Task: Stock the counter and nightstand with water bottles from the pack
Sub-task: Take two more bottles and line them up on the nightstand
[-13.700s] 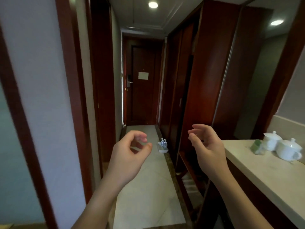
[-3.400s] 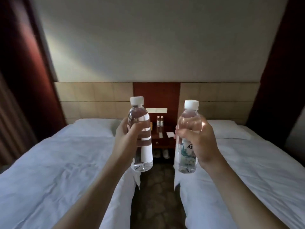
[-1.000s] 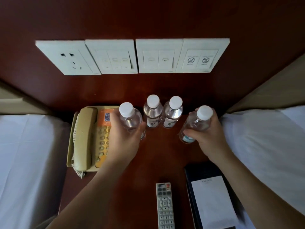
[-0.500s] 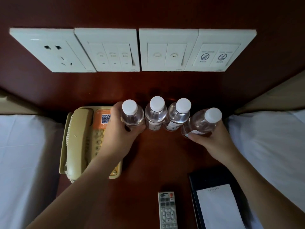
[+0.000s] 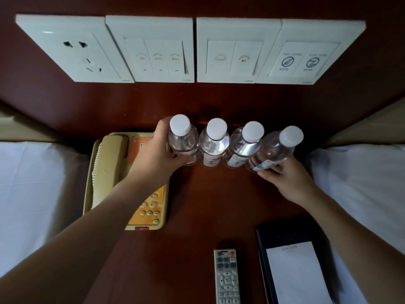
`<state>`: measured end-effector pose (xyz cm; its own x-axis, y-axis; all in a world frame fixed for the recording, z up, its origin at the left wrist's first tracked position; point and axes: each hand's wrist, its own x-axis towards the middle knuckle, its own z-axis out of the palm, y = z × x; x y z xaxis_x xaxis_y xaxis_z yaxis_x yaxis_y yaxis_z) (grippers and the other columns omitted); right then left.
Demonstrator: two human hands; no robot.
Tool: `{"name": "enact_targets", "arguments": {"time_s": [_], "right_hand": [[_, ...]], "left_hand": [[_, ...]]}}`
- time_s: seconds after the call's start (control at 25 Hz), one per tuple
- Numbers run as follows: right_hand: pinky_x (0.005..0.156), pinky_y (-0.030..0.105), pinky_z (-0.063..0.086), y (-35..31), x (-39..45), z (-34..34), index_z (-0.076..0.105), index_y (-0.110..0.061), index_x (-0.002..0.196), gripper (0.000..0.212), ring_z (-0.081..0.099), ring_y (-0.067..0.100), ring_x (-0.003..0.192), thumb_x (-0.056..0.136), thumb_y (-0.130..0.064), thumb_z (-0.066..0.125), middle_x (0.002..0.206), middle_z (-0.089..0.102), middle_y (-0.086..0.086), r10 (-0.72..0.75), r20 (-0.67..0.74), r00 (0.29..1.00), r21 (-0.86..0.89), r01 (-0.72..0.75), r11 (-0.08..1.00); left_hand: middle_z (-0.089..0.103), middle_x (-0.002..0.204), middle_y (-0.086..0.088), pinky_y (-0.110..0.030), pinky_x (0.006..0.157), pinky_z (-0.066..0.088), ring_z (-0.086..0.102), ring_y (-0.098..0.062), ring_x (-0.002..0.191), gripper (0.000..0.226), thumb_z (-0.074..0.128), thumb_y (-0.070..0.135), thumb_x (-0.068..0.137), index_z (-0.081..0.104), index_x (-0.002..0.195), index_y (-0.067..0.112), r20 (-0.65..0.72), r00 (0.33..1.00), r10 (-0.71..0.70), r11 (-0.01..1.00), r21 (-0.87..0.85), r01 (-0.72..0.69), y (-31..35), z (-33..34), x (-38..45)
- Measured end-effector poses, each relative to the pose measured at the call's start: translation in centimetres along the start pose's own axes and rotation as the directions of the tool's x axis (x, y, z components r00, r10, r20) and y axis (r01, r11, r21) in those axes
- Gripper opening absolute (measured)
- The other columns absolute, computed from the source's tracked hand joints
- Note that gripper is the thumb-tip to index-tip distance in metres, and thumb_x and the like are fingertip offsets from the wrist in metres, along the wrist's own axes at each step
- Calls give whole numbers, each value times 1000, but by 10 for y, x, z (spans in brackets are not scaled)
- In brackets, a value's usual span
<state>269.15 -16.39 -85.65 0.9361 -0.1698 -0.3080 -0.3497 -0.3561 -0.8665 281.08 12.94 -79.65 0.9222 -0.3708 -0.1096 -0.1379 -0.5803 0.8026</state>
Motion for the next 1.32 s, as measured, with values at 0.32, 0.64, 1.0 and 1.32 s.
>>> {"name": "enact_targets", "arguments": {"time_s": [0.32,0.64,1.0,1.32], "right_hand": [[112,36,43,0,10,-3,59,-19,128,51,57,4,124,83,-4,76,130,64,-6,-17,11,1000,-8,18,1000],[108,30,45,-2,14,2,55,-19,134,62,59,1,122,79,-10,81,127,65,-12,-19,-88,996,-10,18,1000],[108,29,44,-5,13,8,50,-20,137,68,57,-3,119,77,-11,82,118,62,-25,-13,-156,988,0,13,1000],[105,28,45,-4,15,8,52,-22,132,62,57,-7,110,79,-12,82,113,61,-26,-13,-152,988,-26,9,1000]], "left_hand": [[61,115,14,-1,72,41,58,3,97,76,90,24,66,42,125,30,-105,994,-15,999,-36,11,-2,13,-1],[55,103,32,5,69,37,53,23,90,70,85,14,72,44,127,28,-31,999,-26,1000,12,26,-4,9,-1],[68,112,8,-27,82,43,61,-14,102,74,88,18,68,48,130,24,29,998,-58,983,176,52,-5,-1,11],[66,108,11,-23,83,50,63,-17,103,77,86,12,69,46,134,26,182,978,-97,973,226,54,-6,-11,18]]}}
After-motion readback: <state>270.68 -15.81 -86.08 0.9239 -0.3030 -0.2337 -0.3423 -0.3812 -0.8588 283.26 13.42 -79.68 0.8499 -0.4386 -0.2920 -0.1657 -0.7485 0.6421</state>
